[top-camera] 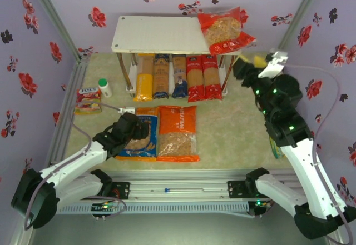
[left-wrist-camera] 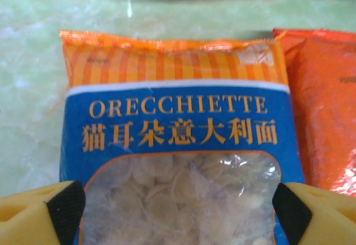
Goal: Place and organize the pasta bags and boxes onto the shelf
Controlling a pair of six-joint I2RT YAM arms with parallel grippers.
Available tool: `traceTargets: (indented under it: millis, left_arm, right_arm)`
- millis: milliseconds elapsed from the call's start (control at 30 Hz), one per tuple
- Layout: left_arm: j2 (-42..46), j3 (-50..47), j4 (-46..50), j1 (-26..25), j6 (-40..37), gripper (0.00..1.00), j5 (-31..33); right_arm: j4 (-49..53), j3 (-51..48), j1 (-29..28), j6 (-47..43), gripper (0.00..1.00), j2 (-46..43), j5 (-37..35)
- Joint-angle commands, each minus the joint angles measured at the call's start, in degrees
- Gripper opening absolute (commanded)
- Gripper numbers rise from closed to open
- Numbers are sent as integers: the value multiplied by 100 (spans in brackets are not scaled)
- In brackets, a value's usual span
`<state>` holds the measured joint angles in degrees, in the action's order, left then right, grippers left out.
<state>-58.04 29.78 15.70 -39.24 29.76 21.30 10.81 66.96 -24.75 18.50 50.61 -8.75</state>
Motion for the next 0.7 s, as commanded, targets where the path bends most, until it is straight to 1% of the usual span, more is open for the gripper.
traceTargets:
  millis: [0, 100, 200, 300, 433, 533, 600, 633, 667]
  left_arm:
    - [-331, -8, 299, -244, 426, 93, 370]
    - [-616, 44, 358, -427, 611, 95, 453]
    - [-919, 114, 423, -439, 696, 97, 452]
    - [-1213, 226, 511, -436, 724, 100, 465]
    - [-1583, 333, 530, -433, 758, 100, 437]
    - [-1913, 379, 437, -418, 762, 100, 303]
    - [-2099, 364, 331, -401, 783, 97, 159]
    - [-2171, 349, 285, -387, 801, 92, 79]
    - [-2225, 329, 257, -369, 827, 84, 12]
  right_arm:
    - [138, -631, -340, 277, 66, 92, 93]
    - [38, -1011, -592, 449, 67, 139, 224]
    - [-53, -1302, -735, 600, 69, 142, 326]
    - [-142, -1492, -790, 689, 70, 100, 448]
    - [-193, -1671, -794, 715, 71, -48, 462]
    - [-208, -1745, -794, 717, 71, -147, 486]
    - [-222, -1765, -794, 712, 71, -181, 502]
    - [-212, -1774, -794, 701, 71, -188, 506]
    - [-196, -1774, -794, 690, 71, -191, 499]
